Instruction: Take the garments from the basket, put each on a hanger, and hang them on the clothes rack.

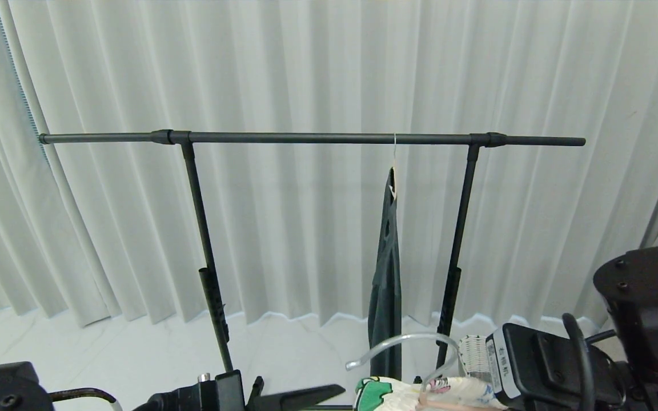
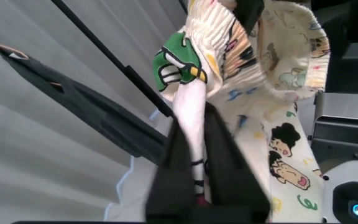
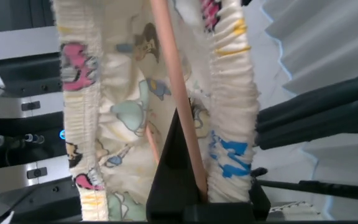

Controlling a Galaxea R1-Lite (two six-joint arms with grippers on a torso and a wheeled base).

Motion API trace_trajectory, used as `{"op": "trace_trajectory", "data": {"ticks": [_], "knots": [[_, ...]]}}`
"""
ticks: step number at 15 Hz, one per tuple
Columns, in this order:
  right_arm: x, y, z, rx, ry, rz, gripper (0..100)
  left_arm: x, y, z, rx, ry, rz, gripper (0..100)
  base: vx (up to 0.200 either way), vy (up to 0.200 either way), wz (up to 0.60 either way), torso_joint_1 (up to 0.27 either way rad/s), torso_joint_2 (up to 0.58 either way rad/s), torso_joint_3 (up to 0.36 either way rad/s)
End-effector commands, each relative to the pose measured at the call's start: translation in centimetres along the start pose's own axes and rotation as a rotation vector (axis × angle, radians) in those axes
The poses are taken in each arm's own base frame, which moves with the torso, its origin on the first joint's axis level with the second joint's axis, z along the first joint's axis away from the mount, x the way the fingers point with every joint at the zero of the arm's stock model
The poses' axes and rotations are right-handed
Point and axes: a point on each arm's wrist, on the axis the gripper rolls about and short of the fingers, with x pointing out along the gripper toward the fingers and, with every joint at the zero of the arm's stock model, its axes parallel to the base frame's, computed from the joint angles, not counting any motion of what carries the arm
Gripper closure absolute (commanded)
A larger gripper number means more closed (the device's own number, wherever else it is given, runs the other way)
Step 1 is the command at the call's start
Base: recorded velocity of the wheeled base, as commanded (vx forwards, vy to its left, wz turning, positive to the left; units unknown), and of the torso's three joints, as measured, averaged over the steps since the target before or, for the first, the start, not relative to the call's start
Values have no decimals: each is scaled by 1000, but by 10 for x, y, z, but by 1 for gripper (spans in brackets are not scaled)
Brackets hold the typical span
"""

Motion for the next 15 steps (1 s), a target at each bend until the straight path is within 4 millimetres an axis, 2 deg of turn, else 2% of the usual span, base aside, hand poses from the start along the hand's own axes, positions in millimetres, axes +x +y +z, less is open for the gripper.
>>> {"op": "trace_trajectory", "data": {"ticks": [1,4,7,10,12,13,15], "knots": [[-11,-2,1,-47,-30,-32,100,0,0,-1,-1,7,6,0,0,0,0,0,0,0],[-27,-9,-1,-114,-53,-98,100,0,1,-1,-1,14,18,0,0,0,0,0,0,0],[-43,-20,-12,-92,-41,-194,100,-9,-1,-10,-6,33,27,0,0,0,0,0,0,0],[-56,-24,-18,-99,-49,-245,100,-36,9,-44,-56,134,155,0,0,0,0,0,0,0],[-56,-24,-16,-105,-59,-247,100,-58,6,-70,-102,215,234,0,0,0,0,0,0,0],[-57,-25,-15,-108,-63,-250,100,-63,4,-80,-143,248,256,0,0,0,0,0,0,0],[-57,-20,-12,-122,-77,-231,100,-60,4,-82,-265,256,259,0,0,0,0,0,0,0]]}}
